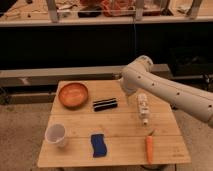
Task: Place the eraser on the white sponge
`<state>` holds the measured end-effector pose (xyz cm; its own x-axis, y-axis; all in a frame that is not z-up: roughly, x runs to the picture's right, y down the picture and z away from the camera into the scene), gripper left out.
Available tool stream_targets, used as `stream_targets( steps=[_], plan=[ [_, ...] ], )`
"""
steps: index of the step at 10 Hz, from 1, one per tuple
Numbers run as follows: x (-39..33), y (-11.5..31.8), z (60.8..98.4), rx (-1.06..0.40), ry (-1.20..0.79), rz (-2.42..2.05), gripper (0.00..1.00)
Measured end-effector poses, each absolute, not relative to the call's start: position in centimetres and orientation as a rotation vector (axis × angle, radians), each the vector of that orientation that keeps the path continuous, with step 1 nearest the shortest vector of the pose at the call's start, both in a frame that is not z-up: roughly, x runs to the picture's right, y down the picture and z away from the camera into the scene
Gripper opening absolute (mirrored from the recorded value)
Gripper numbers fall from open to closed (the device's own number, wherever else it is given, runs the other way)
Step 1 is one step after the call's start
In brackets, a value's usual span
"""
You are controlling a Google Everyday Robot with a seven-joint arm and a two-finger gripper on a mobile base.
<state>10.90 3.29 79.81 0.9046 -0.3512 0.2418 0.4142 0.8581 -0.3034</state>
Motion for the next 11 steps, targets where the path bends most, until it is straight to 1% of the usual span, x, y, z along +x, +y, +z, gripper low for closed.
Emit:
stream_targets(
  steps=[11],
  plan=[
    [8.0,4.6,83.6,-0.385,-0.279,-0.474,0.80]
  ],
)
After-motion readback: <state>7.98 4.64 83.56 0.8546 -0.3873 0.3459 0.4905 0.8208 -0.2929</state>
